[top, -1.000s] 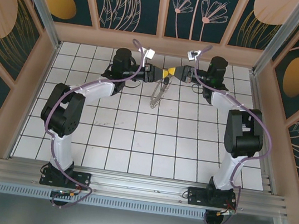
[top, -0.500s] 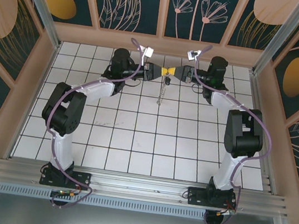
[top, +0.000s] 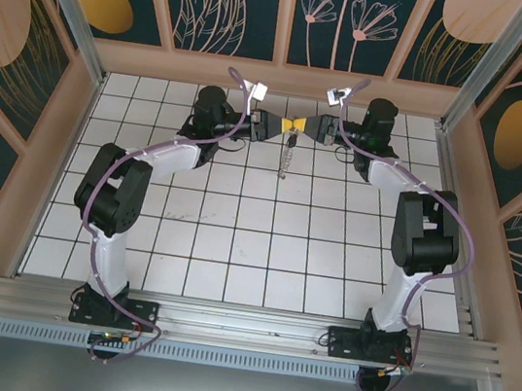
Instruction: Put the keys on the keyring
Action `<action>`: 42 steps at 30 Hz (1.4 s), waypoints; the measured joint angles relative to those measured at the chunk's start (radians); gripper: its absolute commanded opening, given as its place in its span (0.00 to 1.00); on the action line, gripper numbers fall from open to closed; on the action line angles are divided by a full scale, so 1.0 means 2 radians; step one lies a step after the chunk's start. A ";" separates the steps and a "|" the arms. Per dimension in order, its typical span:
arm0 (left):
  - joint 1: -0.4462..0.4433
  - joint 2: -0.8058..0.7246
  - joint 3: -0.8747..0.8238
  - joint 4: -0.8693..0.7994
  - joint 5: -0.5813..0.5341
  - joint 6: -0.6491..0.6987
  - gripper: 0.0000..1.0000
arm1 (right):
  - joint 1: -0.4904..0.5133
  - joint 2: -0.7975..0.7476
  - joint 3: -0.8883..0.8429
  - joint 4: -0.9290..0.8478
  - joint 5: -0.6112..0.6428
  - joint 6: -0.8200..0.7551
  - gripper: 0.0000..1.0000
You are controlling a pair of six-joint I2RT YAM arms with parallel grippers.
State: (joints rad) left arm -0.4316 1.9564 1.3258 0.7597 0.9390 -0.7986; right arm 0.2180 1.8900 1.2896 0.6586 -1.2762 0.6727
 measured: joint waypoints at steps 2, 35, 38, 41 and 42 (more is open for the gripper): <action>0.000 0.000 0.000 0.000 0.000 0.000 0.21 | 0.000 0.000 0.000 0.000 0.000 0.000 0.00; 0.001 0.001 -0.012 0.007 0.000 0.005 0.00 | 0.003 0.003 0.000 0.002 -0.001 0.007 0.00; 0.001 0.001 -0.012 0.007 0.000 0.006 0.00 | 0.003 0.003 0.000 0.002 -0.001 0.008 0.00; 0.000 0.001 -0.012 0.007 -0.002 0.006 0.00 | 0.003 0.003 0.000 0.003 0.000 0.009 0.00; 0.000 0.001 -0.012 0.008 -0.002 0.006 0.00 | 0.003 0.003 0.000 0.004 0.000 0.010 0.00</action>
State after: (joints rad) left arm -0.4313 1.9591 1.3018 0.7750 0.9344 -0.7868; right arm 0.2237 1.8954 1.2896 0.6659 -1.2755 0.6922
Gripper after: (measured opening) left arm 0.050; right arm 0.046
